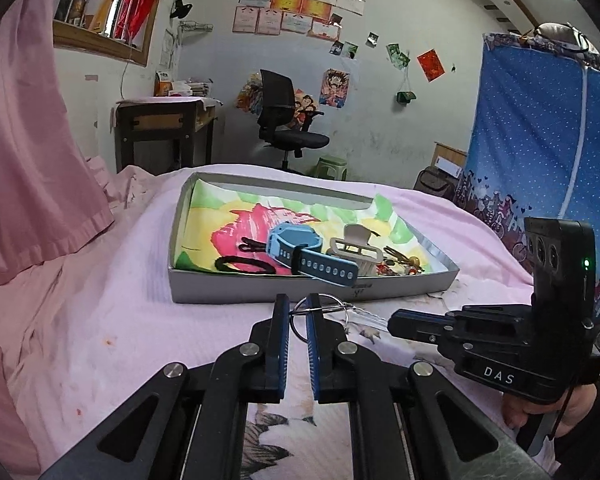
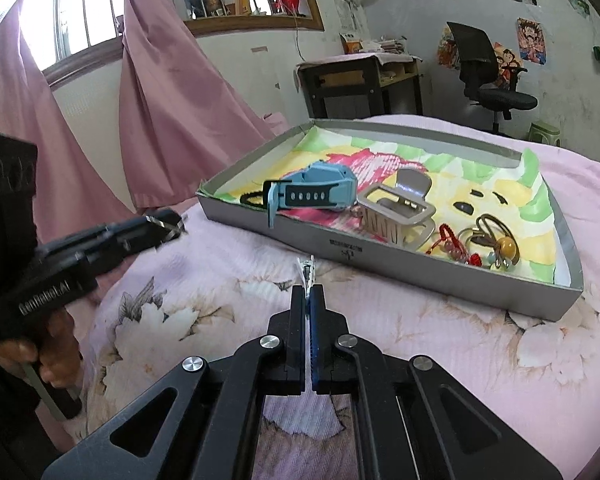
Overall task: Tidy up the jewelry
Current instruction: 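Carry the rings and white clip into the tray and open both grippers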
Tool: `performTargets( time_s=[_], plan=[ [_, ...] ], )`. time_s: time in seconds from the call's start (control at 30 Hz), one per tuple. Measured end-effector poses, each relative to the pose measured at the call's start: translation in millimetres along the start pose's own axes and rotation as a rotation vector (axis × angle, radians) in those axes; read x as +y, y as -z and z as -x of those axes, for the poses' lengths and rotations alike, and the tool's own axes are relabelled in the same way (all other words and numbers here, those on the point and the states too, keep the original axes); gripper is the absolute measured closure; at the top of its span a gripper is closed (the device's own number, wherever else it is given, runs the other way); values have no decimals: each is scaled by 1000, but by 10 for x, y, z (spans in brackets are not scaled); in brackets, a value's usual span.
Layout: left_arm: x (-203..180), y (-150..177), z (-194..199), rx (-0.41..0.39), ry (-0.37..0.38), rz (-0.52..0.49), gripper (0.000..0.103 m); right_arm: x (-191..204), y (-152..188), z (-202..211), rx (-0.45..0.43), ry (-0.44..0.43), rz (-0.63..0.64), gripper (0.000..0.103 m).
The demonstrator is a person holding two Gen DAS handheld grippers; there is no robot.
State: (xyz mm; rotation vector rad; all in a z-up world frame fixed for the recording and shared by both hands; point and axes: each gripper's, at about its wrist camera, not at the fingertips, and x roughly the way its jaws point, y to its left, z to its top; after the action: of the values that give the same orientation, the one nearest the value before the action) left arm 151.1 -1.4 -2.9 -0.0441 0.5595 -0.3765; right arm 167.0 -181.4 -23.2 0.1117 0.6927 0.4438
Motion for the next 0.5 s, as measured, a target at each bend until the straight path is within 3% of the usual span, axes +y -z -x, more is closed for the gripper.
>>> performTargets(
  time_s=[0.2, 0.5],
  plan=[
    [23, -38, 1, 4, 0, 12, 94, 7, -22, 56, -23, -15, 6, 101],
    [59, -370, -63, -33, -51, 24, 94, -132, -180, 384, -166, 6, -44, 101]
  ],
)
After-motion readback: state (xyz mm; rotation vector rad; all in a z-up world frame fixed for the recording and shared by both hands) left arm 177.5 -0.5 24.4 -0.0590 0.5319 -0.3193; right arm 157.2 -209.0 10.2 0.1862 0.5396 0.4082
